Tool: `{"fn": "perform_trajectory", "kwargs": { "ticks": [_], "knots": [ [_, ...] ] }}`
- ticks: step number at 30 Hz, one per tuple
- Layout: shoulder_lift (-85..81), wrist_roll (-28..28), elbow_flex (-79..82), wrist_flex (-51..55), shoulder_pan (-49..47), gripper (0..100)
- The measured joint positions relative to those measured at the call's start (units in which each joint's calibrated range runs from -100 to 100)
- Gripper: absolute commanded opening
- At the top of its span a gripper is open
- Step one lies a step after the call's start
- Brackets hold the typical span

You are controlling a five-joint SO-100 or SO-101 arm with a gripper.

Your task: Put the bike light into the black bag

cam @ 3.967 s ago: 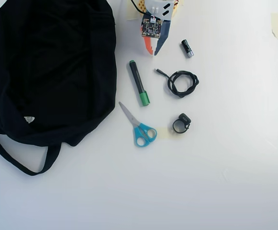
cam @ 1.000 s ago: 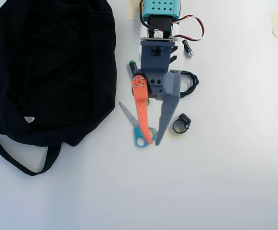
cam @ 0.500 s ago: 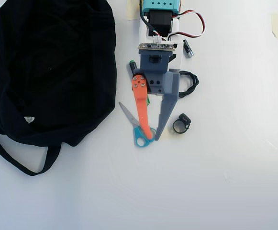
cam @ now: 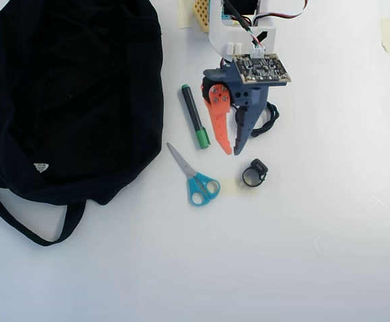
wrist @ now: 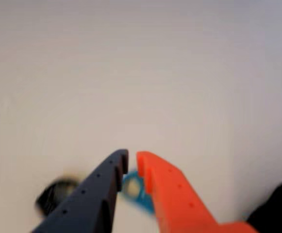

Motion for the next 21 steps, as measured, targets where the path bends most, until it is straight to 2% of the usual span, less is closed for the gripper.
{"fn": "perform_trajectory", "kwargs": {
  "ticks": [5,21],
  "knots": [
    [0.0,0.0,0.0,7.6,-1.2,2],
    [-0.1,0.5,4.3,20.6,-2.3,2]
  ]
}}
